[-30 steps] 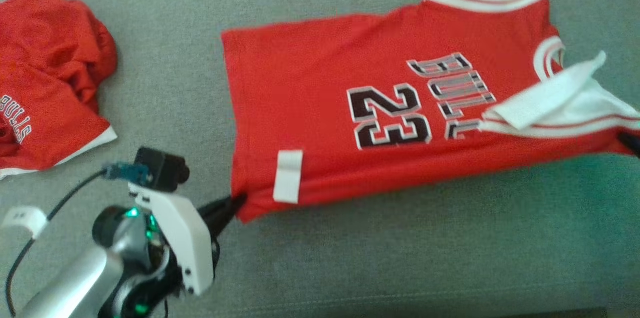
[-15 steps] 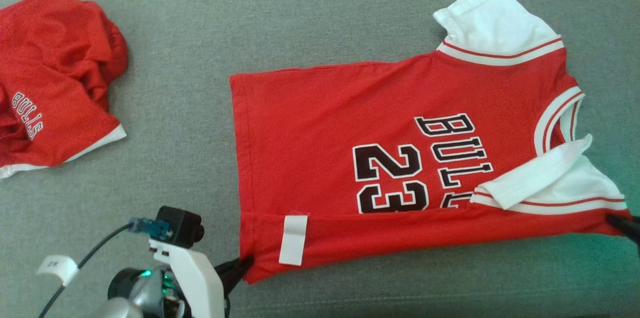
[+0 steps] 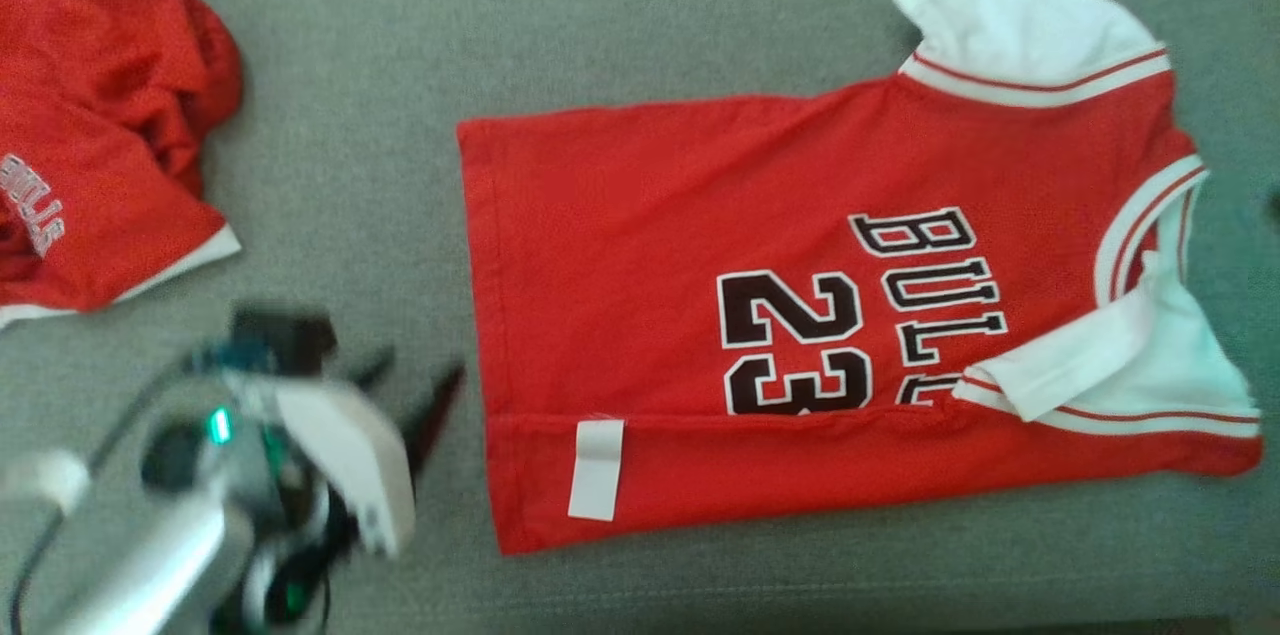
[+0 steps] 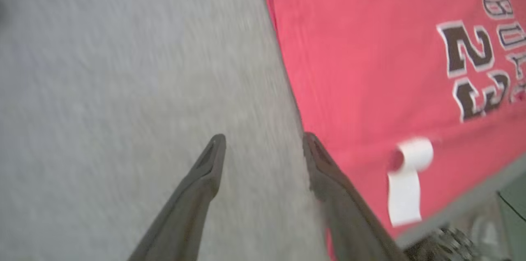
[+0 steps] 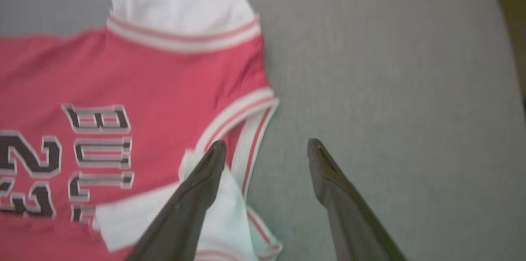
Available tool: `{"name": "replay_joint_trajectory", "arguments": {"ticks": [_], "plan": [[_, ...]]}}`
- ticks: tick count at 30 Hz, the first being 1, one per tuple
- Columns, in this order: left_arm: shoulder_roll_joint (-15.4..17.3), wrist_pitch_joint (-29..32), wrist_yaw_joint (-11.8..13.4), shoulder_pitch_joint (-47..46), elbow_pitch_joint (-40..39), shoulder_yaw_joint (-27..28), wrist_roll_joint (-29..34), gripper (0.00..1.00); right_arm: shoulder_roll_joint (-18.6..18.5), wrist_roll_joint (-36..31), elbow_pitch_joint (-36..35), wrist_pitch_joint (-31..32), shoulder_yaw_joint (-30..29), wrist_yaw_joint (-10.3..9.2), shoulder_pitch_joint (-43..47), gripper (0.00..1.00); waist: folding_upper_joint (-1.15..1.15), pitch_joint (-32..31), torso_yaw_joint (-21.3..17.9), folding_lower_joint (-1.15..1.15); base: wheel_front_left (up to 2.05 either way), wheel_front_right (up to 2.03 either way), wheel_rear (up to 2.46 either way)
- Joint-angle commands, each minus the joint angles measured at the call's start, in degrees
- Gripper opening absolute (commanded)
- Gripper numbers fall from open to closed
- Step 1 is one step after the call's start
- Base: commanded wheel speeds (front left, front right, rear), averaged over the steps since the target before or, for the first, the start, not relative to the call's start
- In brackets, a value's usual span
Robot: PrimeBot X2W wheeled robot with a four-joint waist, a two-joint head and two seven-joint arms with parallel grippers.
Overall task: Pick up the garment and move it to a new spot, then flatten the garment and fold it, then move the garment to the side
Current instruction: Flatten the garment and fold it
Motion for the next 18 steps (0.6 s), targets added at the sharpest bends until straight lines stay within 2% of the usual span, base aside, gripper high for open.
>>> {"name": "replay_joint_trajectory", "arguments": {"ticks": [1, 3, 9, 13, 18], "plan": [[1.2, -0.7, 0.4, -7.3, -1.5, 3.3, 2.1, 1.00, -1.3, -0.9, -2.1, -0.8, -0.2, -0.04, -5.3, 1.00, 0.00, 2.9, 0.6, 0.00, 0.00, 0.00, 0.00], [-0.6, -0.6, 0.4, -12.1, -0.2, 3.5, 3.0, 1.00, -0.2, -3.0, -0.3, -1.5, 0.3, -0.04, -11.1, 1.00, 0.00, 5.1, 1.1, 0.00, 0.00, 0.00, 0.00], [-6.9, 0.3, -1.9, -25.6, 8.3, 0.8, 5.8, 1.00, 3.3, -9.9, 9.3, -4.8, 5.7, -0.04, -26.2, 1.00, 0.00, 10.3, 3.1, 0.00, 0.00, 0.00, 0.00], [-10.3, 0.2, -3.9, -31.1, 13.9, -1.0, 6.7, 1.00, 4.7, -13.7, 17.5, -7.7, 8.5, -0.04, -34.0, 1.00, 0.00, 12.4, 4.4, 0.00, 0.00, 0.00, 0.00], [-13.1, -0.2, -6.0, -34.8, 18.4, -3.2, 7.5, 1.00, 6.3, -16.6, 26.5, -11.9, 10.3, -0.04, -41.0, 1.00, 0.00, 13.7, 5.9, 0.00, 0.00, 0.00, 0.00]]}}
